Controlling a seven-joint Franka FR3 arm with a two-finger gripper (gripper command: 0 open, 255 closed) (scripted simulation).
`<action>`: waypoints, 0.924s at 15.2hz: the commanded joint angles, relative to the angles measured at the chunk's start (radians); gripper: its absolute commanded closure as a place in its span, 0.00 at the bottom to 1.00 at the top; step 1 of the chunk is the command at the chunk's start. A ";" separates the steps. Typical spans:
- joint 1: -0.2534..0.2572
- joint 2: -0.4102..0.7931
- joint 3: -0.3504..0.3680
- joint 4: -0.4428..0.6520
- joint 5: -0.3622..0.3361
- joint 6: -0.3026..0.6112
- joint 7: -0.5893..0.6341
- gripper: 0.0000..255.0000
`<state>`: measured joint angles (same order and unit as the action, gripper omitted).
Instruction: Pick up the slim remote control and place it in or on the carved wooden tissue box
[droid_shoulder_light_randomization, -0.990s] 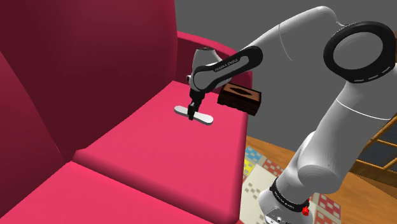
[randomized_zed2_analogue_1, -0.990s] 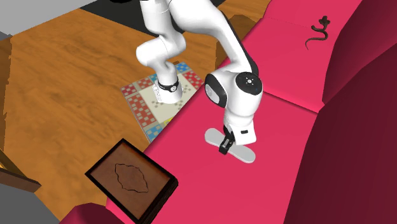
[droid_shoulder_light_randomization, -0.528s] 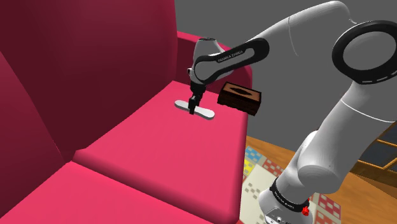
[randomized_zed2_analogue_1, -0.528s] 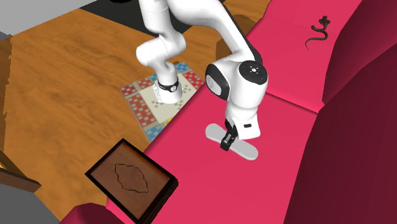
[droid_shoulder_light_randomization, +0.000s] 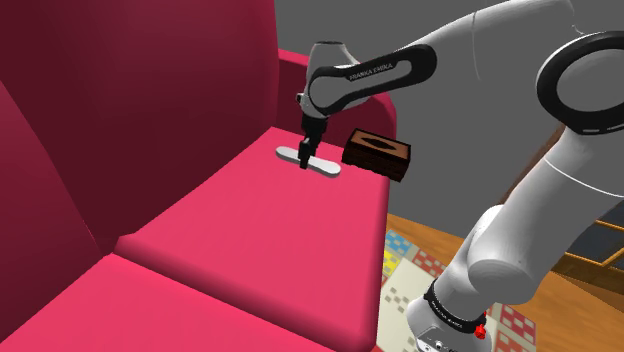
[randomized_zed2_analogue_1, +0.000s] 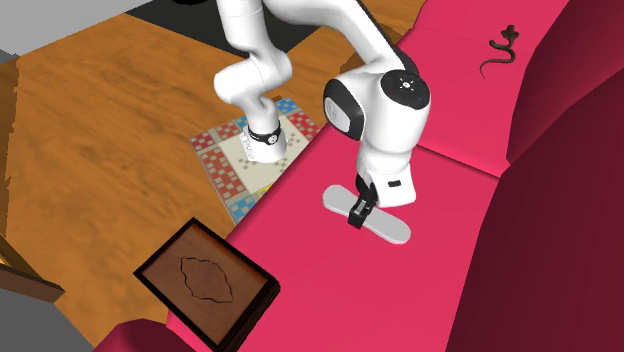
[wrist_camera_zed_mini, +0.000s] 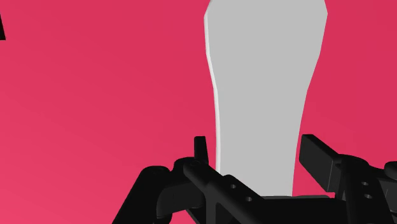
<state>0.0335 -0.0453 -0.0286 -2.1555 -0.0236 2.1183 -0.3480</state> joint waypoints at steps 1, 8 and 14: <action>0.001 -0.011 0.001 0.017 0.000 -0.028 0.001 1.00; 0.001 -0.040 0.002 0.081 0.000 -0.121 0.000 1.00; 0.002 -0.056 0.002 0.144 0.001 -0.200 -0.001 1.00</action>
<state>0.0351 -0.0964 -0.0267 -2.0223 -0.0230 1.9337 -0.3485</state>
